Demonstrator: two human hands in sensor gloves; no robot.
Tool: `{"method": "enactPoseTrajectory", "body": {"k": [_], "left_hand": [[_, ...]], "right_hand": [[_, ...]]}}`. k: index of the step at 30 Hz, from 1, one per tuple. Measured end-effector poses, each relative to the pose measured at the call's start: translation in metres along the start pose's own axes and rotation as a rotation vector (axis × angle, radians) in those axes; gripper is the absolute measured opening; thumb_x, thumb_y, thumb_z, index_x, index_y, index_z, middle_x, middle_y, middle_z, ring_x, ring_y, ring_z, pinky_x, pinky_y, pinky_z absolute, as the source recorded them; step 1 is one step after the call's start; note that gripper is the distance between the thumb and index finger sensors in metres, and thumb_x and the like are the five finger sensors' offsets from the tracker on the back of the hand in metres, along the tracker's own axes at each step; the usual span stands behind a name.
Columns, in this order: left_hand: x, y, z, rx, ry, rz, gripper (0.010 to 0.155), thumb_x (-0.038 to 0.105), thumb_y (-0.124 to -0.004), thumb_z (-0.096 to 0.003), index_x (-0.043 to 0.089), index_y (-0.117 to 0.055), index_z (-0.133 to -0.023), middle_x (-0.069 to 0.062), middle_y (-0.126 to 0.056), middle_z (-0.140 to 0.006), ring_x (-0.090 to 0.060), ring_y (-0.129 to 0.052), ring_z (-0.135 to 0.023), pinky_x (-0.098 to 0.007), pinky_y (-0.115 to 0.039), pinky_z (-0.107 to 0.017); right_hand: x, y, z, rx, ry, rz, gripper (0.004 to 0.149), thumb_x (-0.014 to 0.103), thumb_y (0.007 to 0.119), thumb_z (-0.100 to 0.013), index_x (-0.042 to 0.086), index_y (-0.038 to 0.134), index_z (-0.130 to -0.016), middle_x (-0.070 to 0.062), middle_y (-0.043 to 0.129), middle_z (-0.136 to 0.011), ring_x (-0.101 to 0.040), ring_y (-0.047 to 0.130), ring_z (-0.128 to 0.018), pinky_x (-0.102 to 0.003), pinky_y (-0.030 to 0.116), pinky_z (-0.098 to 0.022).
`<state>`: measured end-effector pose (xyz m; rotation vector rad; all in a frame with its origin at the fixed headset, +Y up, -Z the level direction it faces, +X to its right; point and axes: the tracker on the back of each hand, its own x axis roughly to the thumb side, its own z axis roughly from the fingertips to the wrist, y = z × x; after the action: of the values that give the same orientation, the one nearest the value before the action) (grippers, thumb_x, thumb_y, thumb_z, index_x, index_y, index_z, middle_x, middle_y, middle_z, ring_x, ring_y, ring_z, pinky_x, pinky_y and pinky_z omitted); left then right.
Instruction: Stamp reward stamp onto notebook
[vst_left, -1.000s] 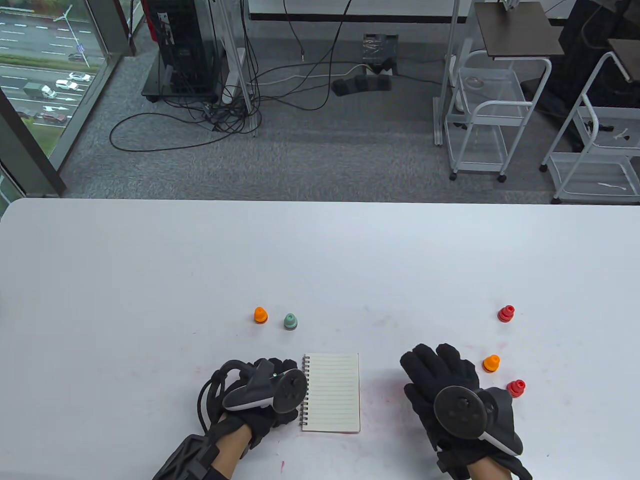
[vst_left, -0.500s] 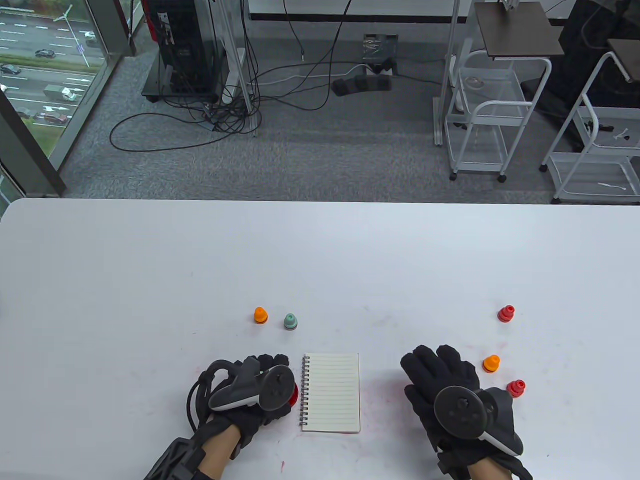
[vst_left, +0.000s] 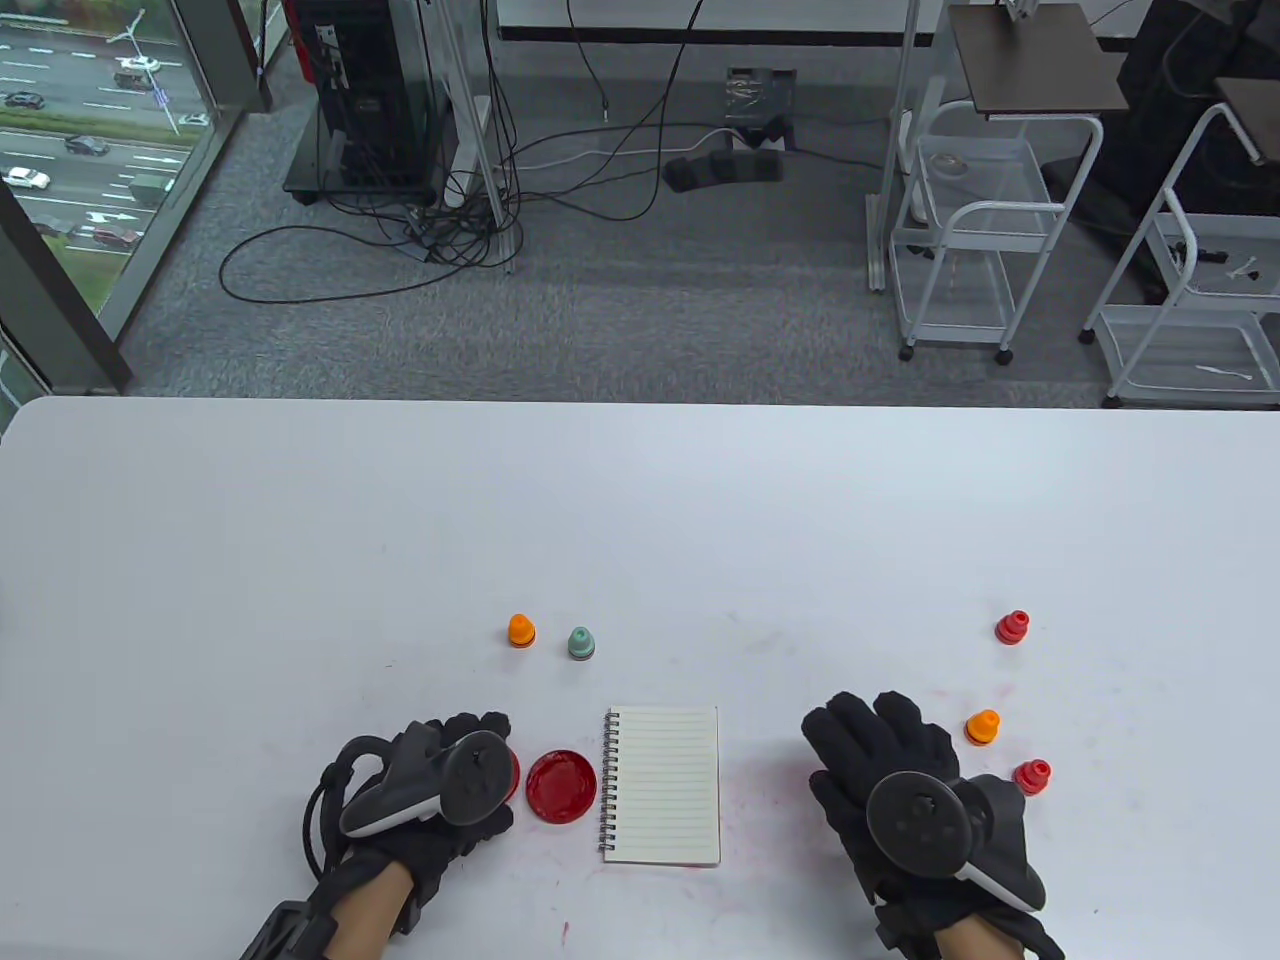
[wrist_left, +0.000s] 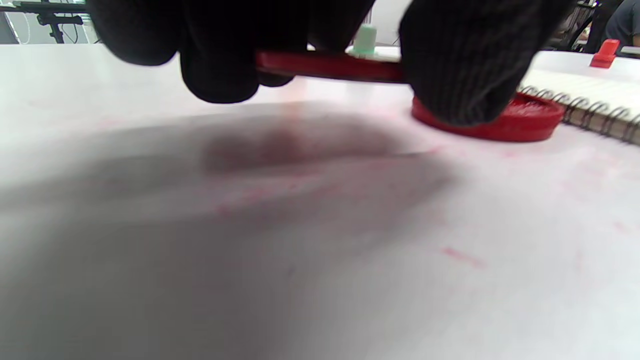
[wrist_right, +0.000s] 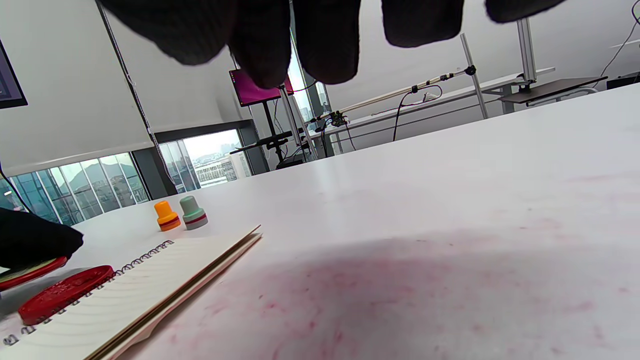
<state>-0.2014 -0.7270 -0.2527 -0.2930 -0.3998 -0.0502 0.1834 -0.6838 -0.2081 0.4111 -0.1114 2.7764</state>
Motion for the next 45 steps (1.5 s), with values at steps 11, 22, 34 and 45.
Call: {"method": "enactPoseTrajectory", "body": {"k": [11,22,34,45], "left_hand": [[0.001,-0.009,-0.005,-0.026,-0.005,-0.007,0.080,0.055,-0.079,-0.0430,0.017,-0.056,-0.110,-0.009,-0.061,-0.114,-0.042,-0.069,-0.101,-0.060,-0.065,-0.070],[0.002,-0.013,-0.004,-0.035,0.001,-0.029,0.083,0.054,-0.078,-0.0424,0.016,-0.052,-0.111,-0.012,-0.058,-0.114,-0.043,-0.066,-0.101,-0.061,-0.063,-0.071],[-0.004,0.012,-0.001,0.021,0.002,-0.022,0.084,0.055,-0.077,-0.0432,0.017,-0.052,-0.114,-0.019,-0.059,-0.116,-0.045,-0.070,-0.099,-0.060,-0.066,-0.070],[-0.010,0.055,-0.038,0.067,0.025,-0.019,0.082,0.054,-0.076,-0.0443,0.018,-0.054,-0.114,-0.020,-0.066,-0.113,-0.043,-0.078,-0.095,-0.059,-0.070,-0.068]], "right_hand": [[0.000,0.003,-0.001,0.023,0.008,0.019,0.055,0.040,0.069,-0.049,0.022,0.068,-0.101,-0.014,0.065,-0.112,-0.060,0.055,-0.097,-0.079,0.053,-0.063],[0.000,0.004,-0.001,0.028,0.006,0.004,0.057,0.041,0.068,-0.049,0.023,0.064,-0.102,-0.014,0.064,-0.113,-0.060,0.055,-0.097,-0.079,0.053,-0.063],[0.001,0.003,-0.001,0.024,0.001,-0.016,0.058,0.041,0.068,-0.049,0.023,0.062,-0.104,-0.014,0.064,-0.113,-0.060,0.054,-0.097,-0.079,0.053,-0.063],[0.000,-0.001,0.000,0.005,0.004,-0.021,0.057,0.041,0.068,-0.049,0.023,0.063,-0.103,-0.014,0.064,-0.113,-0.059,0.054,-0.098,-0.079,0.053,-0.063]]}}
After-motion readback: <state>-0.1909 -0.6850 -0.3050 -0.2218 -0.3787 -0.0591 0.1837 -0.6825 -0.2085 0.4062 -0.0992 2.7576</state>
